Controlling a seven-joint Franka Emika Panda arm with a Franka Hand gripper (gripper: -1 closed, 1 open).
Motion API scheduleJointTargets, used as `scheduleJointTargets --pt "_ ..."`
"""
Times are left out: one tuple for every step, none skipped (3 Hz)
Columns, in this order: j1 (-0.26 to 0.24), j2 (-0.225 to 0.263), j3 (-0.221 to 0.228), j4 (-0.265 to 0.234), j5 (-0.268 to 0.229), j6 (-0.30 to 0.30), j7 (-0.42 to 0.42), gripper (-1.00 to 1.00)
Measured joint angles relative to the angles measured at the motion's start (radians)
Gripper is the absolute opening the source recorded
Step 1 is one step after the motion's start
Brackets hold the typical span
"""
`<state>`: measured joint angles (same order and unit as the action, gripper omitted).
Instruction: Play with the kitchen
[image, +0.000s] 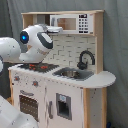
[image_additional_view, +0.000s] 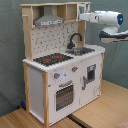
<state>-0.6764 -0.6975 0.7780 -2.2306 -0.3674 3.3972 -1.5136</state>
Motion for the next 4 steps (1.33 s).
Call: scheduleJointTargets --pt "0.002 -0.005 -0.004 0.006 0.000 0.001 0.000 1.00" --pt "0.023 -0.028 -0.023 0.021 0.000 -0.006 0.000 1.00" --pt "0.116 -0.063 -0.058 0.015 0.001 -0.011 0.002 1.00" --pt "0.206 -0.083 -0.030 0.028 0.003 -0.011 0.026 1.00"
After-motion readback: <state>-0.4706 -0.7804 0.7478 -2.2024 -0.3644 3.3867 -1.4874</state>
